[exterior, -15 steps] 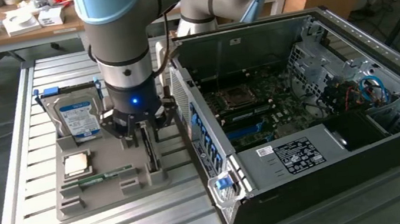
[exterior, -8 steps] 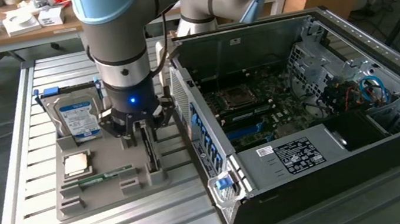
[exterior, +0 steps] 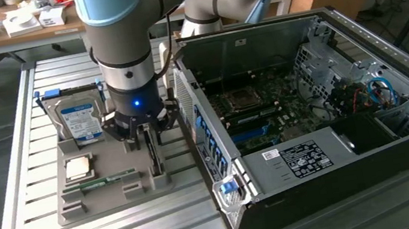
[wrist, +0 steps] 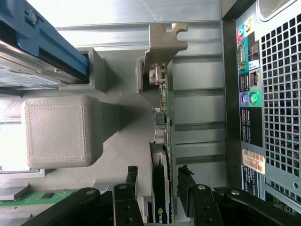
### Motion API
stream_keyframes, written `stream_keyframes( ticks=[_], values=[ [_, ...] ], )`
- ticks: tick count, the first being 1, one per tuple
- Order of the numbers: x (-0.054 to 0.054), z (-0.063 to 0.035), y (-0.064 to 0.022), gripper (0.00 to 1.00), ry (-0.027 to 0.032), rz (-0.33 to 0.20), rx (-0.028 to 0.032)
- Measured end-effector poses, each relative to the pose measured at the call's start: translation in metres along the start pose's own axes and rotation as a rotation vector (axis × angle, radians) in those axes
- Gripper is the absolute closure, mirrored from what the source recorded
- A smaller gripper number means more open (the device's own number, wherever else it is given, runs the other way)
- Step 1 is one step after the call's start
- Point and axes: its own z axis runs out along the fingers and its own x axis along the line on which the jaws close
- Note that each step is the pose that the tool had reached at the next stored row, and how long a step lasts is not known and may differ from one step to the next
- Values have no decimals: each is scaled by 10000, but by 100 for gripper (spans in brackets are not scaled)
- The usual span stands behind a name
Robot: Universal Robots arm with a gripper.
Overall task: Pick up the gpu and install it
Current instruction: 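Pick up the gpu and move the gpu toward the slot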
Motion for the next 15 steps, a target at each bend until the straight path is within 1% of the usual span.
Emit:
stream_keyframes(
  ticks=[10, 15],
  values=[
    [-16, 0, -8, 53, 3, 1, 0],
    [-18, -1, -31, 53, 4, 0, 0]
  ],
)
